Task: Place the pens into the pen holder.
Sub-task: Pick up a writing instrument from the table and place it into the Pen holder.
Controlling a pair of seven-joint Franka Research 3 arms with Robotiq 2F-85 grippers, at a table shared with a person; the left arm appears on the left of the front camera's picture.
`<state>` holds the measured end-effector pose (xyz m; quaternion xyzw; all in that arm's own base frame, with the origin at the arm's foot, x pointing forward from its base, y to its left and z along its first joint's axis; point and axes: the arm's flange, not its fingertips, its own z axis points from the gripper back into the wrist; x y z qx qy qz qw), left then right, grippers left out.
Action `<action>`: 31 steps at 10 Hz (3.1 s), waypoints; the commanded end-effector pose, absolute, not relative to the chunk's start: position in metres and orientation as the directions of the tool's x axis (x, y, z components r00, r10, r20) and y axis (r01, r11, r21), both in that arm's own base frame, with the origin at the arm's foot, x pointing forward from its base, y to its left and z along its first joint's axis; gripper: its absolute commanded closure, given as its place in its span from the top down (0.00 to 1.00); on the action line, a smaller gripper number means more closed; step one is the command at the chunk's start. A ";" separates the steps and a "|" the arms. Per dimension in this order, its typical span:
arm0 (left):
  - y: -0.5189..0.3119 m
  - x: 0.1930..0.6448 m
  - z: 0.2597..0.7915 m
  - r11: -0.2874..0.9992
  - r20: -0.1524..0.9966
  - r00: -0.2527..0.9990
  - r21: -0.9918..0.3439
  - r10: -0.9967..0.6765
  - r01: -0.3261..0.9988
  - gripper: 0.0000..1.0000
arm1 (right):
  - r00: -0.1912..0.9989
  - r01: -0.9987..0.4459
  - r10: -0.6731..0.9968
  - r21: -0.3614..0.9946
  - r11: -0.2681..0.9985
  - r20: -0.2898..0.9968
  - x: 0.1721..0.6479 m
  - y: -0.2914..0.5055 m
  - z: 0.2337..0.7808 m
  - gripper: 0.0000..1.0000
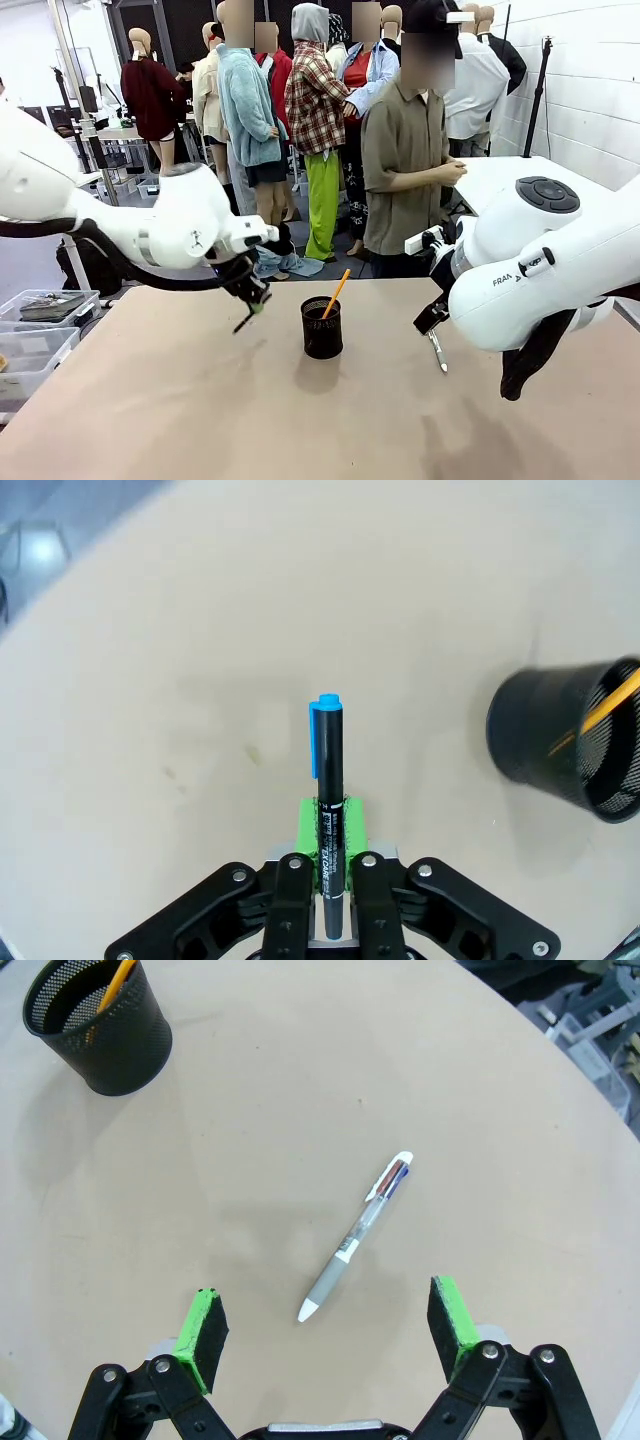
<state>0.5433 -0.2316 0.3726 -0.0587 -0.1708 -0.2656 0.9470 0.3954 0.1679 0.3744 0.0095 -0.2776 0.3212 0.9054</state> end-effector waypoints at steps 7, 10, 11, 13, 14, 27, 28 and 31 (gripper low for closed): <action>-0.189 0.522 0.408 0.379 0.820 0.307 -0.120 -0.483 0.917 0.00 | 0.640 -0.588 0.577 -0.161 0.793 0.508 0.395 0.168 0.374 1.00; -0.209 0.523 0.398 0.240 0.883 0.181 -0.081 -0.432 0.967 0.00 | 0.640 -0.588 0.577 -0.161 0.793 0.508 0.395 0.168 0.374 1.00; -0.214 0.521 0.393 0.204 0.903 0.140 -0.060 -0.407 0.977 0.00 | 0.640 -0.588 0.577 -0.161 0.793 0.508 0.395 0.168 0.374 1.00; -0.221 0.519 0.389 0.145 0.935 0.067 -0.017 -0.347 0.989 0.00 | 0.640 -0.588 0.577 -0.161 0.793 0.508 0.395 0.168 0.374 1.00; -0.224 0.519 0.387 0.118 0.954 0.044 -0.009 -0.296 0.993 0.00 | 0.640 -0.588 0.577 -0.161 0.793 0.508 0.395 0.168 0.374 1.00; -0.264 0.539 0.339 0.029 0.945 0.084 -0.079 -0.317 0.996 0.00 | 0.640 -0.588 0.577 -0.161 0.793 0.508 0.395 0.168 0.374 1.00; -0.262 0.538 0.338 0.030 0.940 0.090 -0.085 -0.328 0.996 0.20 | 0.640 -0.588 0.577 -0.161 0.793 0.508 0.395 0.168 0.374 1.00; -0.258 0.531 0.345 0.030 0.938 0.102 -0.098 -0.332 0.995 0.49 | 0.640 -0.588 0.577 -0.161 0.793 0.508 0.395 0.168 0.374 1.00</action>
